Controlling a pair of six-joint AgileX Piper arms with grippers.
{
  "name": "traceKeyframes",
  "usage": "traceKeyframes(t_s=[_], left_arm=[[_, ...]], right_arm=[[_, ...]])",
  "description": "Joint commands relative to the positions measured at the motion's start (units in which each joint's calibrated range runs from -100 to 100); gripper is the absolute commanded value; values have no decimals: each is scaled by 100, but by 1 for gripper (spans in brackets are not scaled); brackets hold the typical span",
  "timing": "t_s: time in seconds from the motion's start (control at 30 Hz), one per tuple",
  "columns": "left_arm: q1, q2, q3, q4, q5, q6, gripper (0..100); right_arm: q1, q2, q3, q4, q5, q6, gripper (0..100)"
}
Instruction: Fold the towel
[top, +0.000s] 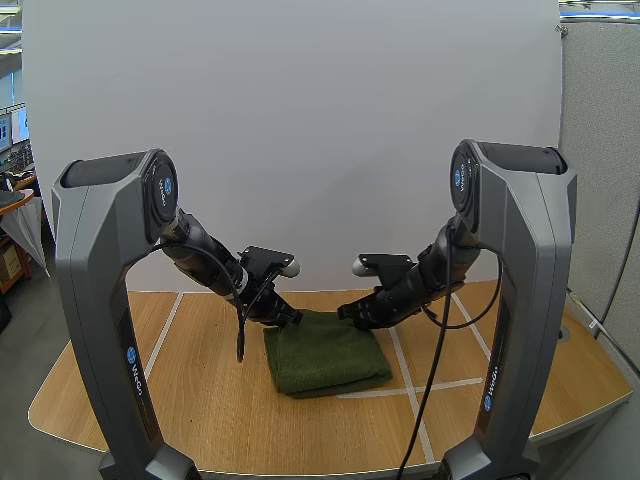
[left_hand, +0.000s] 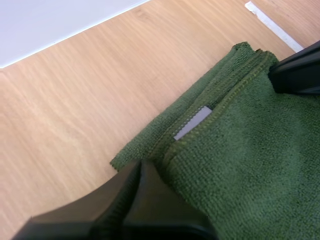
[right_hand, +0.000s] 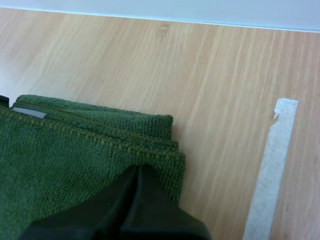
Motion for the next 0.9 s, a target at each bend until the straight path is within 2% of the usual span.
traceKeyframes(t_s=[0.0,0.17,0.23,0.33,0.43,0.53,0.67,0.87], left_arm=[[207,-150,-39,-40,43,2,0],[443,-779,-39,144,578,-185,0],[484,-1063,-39,347,928,-322,0],[516,-1657,-26,777,1918,-678,0],[516,-2102,108,861,2772,-794,0],[459,-2503,434,960,3096,-807,0],[348,-2850,947,1130,3128,-837,0],[178,-2751,1626,1220,2669,-703,0]], right_arm=[[119,58,81,-126,-597,-120,0],[7,-615,81,-301,-403,-78,0],[-27,-862,81,-506,-257,65,0],[-127,-1627,81,-1777,503,834,0],[-192,-2055,81,-2330,1301,1085,0],[-235,-2306,132,-2751,1904,1286,0],[-250,-2503,484,-2988,2218,1358,0],[-250,-2507,992,-2950,1818,1298,0]])
